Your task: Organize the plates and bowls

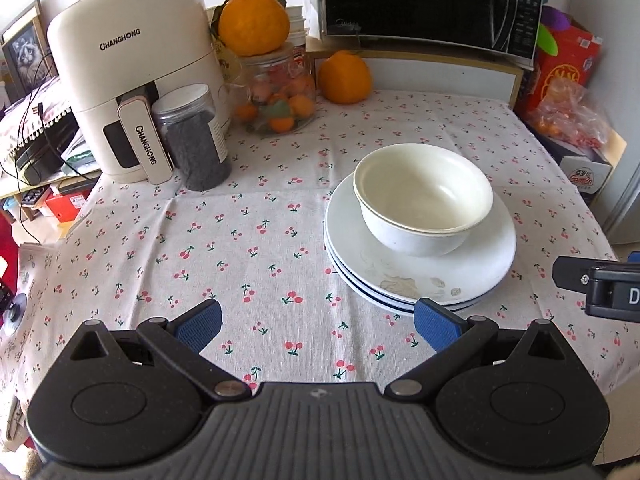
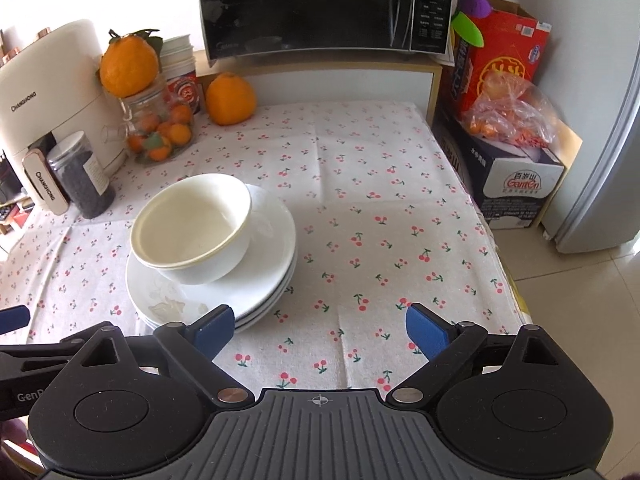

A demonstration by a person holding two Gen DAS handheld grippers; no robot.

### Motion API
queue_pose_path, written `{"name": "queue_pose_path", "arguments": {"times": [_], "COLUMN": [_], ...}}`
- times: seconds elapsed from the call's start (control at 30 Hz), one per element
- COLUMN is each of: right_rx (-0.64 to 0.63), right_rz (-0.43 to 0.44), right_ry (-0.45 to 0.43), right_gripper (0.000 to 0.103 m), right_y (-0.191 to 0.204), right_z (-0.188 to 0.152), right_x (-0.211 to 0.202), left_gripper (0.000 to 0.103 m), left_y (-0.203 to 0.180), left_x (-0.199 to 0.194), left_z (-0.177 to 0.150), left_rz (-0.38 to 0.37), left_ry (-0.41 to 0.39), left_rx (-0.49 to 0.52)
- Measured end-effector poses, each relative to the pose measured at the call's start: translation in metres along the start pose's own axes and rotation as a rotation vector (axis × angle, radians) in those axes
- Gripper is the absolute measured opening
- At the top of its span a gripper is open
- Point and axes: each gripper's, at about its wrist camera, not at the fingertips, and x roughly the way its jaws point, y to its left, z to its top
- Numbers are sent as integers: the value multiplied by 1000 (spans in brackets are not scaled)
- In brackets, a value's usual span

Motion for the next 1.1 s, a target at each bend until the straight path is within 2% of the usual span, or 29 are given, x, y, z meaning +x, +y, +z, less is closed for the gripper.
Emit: {"name": "queue_pose_path", "arguments": {"times": [0.3, 1.1], "right_rx": [-18, -43], "right_rz": [-3, 8], "right_ry": [34, 53], "right_gripper": [94, 94], "right_y": [7, 14], "right_z": [-3, -9], "right_x": [13, 16], "left_gripper": [103, 103], "left_y": [4, -2], "left_x": [4, 1], "left_z": [-1, -4], "left_rz": [15, 4], "left_ry": [19, 21], "left_rx": [-40, -21]}}
